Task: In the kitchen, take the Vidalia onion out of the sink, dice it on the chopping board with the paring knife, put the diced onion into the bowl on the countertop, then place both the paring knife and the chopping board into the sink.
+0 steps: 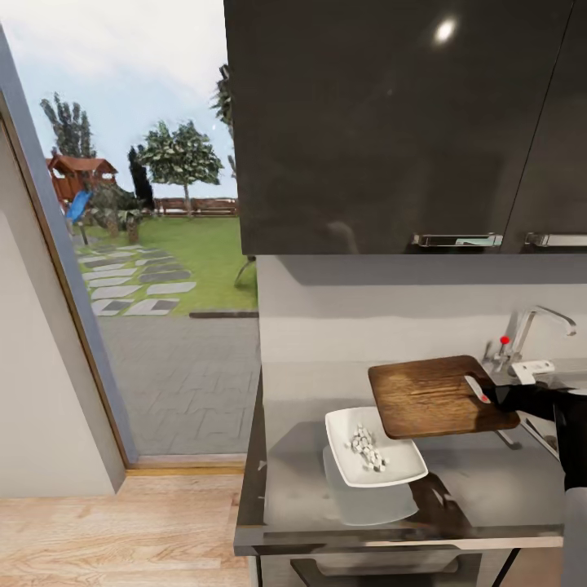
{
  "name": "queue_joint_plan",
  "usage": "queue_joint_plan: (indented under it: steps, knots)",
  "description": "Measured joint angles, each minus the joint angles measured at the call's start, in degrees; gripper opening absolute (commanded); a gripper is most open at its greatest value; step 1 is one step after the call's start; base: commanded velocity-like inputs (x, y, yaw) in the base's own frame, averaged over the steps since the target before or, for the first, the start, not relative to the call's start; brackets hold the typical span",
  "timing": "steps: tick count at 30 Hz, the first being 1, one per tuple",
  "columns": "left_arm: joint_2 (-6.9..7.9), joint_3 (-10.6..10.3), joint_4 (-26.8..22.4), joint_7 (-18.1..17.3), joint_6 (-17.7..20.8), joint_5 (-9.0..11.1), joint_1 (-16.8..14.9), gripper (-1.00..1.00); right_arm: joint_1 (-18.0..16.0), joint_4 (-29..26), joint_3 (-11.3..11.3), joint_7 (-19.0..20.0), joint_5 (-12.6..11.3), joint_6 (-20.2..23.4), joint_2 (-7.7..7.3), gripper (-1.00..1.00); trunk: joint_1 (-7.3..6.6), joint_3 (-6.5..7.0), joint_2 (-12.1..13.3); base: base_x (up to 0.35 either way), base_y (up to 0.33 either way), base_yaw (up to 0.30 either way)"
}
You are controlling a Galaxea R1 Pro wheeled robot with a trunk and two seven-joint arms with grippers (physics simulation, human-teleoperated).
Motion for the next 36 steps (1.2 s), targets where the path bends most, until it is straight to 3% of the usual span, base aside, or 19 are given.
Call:
queue_joint_plan:
  steps: [9, 16, 22, 31, 36]
  knots:
    - [-0.05, 0.0, 0.0, 0.0, 0.0, 0.0, 0.0, 1.0, 0.0, 0.2, -0.2, 0.0, -0.1, -0.3, 0.09, -1.0, 0.01, 0.0, 0.0, -0.036, 0.0, 0.0]
    - [-0.1, 0.0, 0.0, 0.0, 0.0, 0.0, 0.0, 1.0, 0.0, 0.2, -0.2, -0.1, -0.1, -0.3, 0.18, -1.0, 0.03, 0.0, 0.0, -0.275, -0.045, 0.0]
    - [-0.13, 0.0, 0.0, 0.1, 0.1, 0.0, 0.0, 1.0, 0.0, 0.2, -0.2, -0.1, -0.1, -0.3, 0.21, -1.0, 0.02, 0.0, 0.0, -0.243, -0.174, 0.0]
    - [-0.06, 0.0, 0.0, 0.1, 0.1, 0.0, 0.0, 1.0, 0.0, 0.2, -0.4, -0.5, 0.1, -0.2, 0.27, -1.0, 0.0, 0.0, 0.0, -0.027, -0.274, 0.0]
    - [-0.05, 0.0, 0.1, 0.1, 0.1, 0.0, 0.0, 1.0, 0.0, 0.3, -4.5, -5.8, 0.5, -0.4, 0.33, -1.0, 0.0, 0.0, 0.0, 0.0, -0.303, 0.0]
